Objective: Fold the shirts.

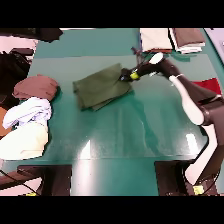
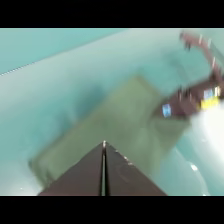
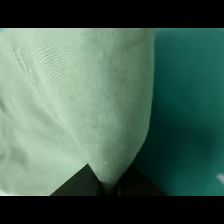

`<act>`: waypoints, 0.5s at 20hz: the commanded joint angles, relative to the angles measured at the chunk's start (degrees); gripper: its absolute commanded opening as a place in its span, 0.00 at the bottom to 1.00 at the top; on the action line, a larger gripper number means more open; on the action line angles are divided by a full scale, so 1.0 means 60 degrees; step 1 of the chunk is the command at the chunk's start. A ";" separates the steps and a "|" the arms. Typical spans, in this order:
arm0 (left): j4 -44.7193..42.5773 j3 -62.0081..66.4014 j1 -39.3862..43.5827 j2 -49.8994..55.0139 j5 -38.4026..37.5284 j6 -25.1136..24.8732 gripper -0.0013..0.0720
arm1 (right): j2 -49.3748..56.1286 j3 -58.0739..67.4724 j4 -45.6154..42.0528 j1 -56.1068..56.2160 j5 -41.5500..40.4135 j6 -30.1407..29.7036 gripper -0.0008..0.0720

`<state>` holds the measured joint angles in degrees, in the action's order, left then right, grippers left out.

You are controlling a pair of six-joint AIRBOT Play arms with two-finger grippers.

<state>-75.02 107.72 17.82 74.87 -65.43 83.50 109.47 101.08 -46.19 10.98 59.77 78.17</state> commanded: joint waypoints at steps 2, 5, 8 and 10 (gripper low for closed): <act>-0.0004 -0.0029 0.1060 0.0000 0.0302 -0.0171 0.05 | -0.2076 -0.0601 -0.2368 -0.2131 0.0127 0.0572 0.03; 0.0004 -0.0029 0.1446 0.0000 0.0565 -0.0168 0.05 | -0.3544 -0.1654 -0.2557 -0.4422 0.0066 0.0579 0.03; 0.0142 -0.0029 0.1555 0.0000 0.0794 -0.0109 0.05 | -0.4375 -0.2393 -0.2557 -0.6419 0.0055 0.0572 0.03; 0.0142 -0.0029 0.1555 0.0000 0.0903 0.0044 0.05 | -0.4641 -0.2681 -0.2532 -0.7439 0.0029 0.0568 0.03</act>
<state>-74.54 107.57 26.48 74.87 -61.36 82.78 85.54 88.25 -60.49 -24.16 60.14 81.41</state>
